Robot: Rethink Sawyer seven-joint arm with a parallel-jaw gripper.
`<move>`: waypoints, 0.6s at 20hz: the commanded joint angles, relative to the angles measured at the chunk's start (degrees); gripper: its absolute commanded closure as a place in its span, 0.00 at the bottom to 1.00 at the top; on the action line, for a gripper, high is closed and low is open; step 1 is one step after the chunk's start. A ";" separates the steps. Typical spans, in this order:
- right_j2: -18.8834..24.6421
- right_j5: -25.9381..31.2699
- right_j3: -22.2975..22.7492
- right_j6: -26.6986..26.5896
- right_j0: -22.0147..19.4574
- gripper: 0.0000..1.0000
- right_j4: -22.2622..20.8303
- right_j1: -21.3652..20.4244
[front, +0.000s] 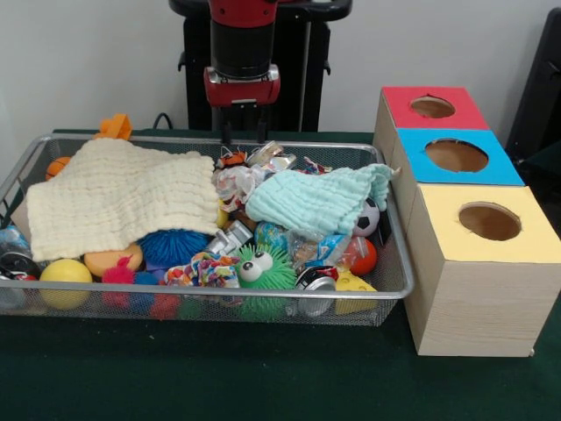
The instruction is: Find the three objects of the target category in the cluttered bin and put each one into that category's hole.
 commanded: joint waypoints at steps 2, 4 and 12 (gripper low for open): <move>5.63 8.35 -8.18 2.16 -0.91 0.00 3.63 -1.23; 5.71 8.80 -8.32 2.19 -0.78 0.00 3.87 -1.53; 6.67 11.11 -8.38 1.70 -0.91 0.00 5.32 -2.81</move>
